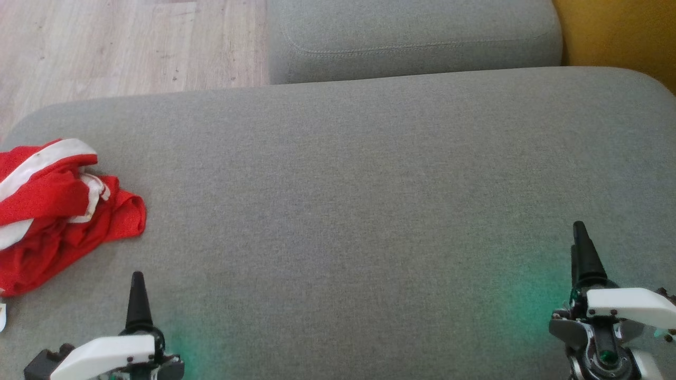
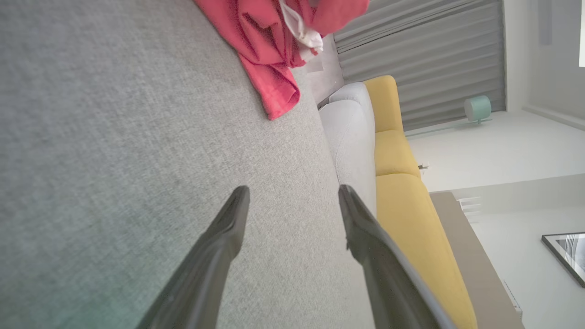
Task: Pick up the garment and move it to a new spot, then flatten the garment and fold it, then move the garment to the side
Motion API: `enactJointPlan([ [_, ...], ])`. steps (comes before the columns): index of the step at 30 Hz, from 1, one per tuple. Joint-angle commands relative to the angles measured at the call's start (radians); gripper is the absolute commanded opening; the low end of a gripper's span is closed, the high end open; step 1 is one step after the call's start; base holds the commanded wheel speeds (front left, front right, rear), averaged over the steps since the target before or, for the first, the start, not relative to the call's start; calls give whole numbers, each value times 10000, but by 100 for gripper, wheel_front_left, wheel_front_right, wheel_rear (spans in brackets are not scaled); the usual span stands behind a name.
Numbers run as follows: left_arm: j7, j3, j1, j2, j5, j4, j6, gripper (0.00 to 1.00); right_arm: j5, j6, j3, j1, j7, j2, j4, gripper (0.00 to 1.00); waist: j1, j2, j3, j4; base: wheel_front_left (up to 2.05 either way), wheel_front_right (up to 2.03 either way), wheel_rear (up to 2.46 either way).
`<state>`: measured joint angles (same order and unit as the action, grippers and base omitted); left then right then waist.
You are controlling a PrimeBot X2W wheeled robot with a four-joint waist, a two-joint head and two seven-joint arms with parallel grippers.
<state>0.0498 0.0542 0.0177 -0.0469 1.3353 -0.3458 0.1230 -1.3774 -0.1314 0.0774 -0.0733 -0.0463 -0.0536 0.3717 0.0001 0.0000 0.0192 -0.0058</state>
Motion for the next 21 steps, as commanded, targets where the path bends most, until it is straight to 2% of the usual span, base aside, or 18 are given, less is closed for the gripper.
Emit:
enactJointPlan([
  [1,-140,-14,485,-156,-364,374,4,100,358,1,-89,-553,128,-265,-237,100,-1,0,16,-6,0,0,0],
  [21,-705,-333,809,-261,-3006,449,-279,100,2967,3,-427,-1047,689,-337,90,100,-1,0,196,-70,0,0,0],
])
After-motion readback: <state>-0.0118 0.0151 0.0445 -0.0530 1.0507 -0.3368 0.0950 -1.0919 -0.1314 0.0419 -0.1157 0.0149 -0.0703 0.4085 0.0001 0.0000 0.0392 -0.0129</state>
